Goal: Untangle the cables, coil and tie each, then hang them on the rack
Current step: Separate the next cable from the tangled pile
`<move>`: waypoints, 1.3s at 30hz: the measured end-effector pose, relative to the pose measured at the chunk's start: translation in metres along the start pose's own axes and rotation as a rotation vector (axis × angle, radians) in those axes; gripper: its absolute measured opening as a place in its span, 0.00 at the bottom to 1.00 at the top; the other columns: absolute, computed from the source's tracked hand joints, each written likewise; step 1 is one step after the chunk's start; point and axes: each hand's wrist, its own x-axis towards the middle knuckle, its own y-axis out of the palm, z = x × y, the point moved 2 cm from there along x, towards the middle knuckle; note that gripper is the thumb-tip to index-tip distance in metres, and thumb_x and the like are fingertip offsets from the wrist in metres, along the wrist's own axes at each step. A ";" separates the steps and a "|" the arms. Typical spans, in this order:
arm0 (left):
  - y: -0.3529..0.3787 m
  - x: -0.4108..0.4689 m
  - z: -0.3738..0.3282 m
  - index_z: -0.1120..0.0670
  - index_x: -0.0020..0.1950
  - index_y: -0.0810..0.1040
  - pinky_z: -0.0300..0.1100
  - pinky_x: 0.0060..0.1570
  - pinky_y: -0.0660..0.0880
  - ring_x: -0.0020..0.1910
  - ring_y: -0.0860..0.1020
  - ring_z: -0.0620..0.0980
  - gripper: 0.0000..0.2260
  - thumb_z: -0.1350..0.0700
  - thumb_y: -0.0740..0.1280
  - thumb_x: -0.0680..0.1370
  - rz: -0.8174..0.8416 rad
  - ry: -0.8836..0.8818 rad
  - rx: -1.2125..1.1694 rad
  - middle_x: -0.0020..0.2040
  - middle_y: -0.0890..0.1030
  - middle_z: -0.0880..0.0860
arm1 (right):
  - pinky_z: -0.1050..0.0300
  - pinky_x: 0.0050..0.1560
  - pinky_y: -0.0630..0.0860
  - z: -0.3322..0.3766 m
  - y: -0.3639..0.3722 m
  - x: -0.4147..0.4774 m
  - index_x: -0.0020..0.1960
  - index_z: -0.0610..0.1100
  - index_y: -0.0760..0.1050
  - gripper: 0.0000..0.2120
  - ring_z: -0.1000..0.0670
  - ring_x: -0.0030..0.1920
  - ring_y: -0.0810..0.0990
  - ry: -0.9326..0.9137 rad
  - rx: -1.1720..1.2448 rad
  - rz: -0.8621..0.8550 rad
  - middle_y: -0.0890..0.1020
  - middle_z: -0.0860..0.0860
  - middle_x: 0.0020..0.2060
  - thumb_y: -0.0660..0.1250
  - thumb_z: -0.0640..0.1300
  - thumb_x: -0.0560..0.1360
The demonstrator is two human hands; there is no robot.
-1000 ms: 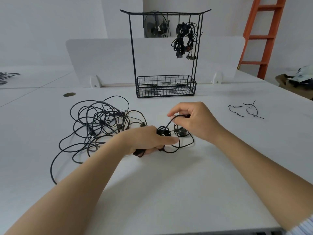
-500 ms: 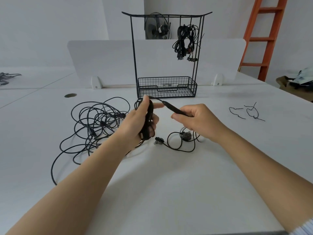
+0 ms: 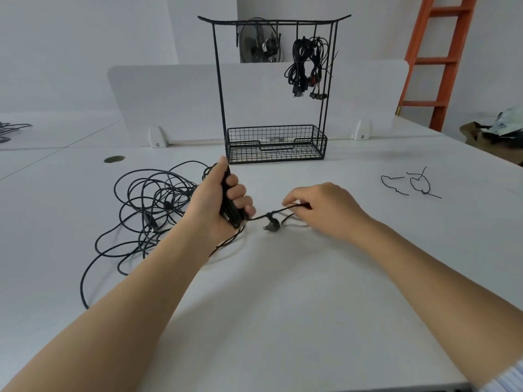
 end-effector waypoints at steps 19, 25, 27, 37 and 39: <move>0.007 -0.015 0.015 0.55 0.33 0.65 0.34 0.19 0.61 0.17 0.63 0.48 0.26 0.32 0.53 0.72 0.292 -0.187 1.156 0.19 0.70 0.52 | 0.59 0.38 0.64 -0.023 -0.006 0.008 0.51 0.43 0.81 0.09 0.48 0.34 0.68 0.016 0.202 -0.534 0.68 0.61 0.26 0.63 0.37 0.75; -0.002 -0.011 0.013 0.57 0.30 0.72 0.34 0.21 0.60 0.20 0.64 0.48 0.31 0.29 0.56 0.69 0.484 -0.338 0.931 0.17 0.63 0.51 | 0.59 0.42 0.68 -0.037 -0.017 0.014 0.54 0.40 0.79 0.11 0.55 0.31 0.71 0.128 0.383 -0.606 0.72 0.61 0.30 0.60 0.38 0.78; -0.002 -0.013 0.015 0.54 0.28 0.74 0.34 0.22 0.61 0.21 0.65 0.47 0.28 0.28 0.67 0.59 0.625 -0.307 1.033 0.17 0.63 0.49 | 0.57 0.41 0.70 -0.040 -0.019 0.015 0.52 0.40 0.80 0.10 0.58 0.31 0.71 0.167 0.430 -0.598 0.74 0.59 0.30 0.60 0.39 0.77; 0.000 -0.009 0.010 0.53 0.18 0.69 0.36 0.24 0.67 0.26 0.70 0.47 0.16 0.57 0.68 0.65 0.400 0.009 0.844 0.23 0.72 0.51 | 0.56 0.38 0.67 -0.053 -0.021 0.012 0.39 0.37 0.81 0.12 0.44 0.37 0.73 0.218 0.388 -0.521 0.78 0.44 0.32 0.71 0.46 0.71; -0.002 -0.004 0.006 0.55 0.22 0.74 0.37 0.24 0.67 0.28 0.73 0.48 0.13 0.61 0.73 0.65 0.227 0.125 0.780 0.24 0.75 0.51 | 0.58 0.34 0.62 -0.052 -0.019 0.013 0.37 0.39 0.80 0.10 0.48 0.32 0.68 0.211 0.399 -0.474 0.72 0.50 0.26 0.71 0.46 0.71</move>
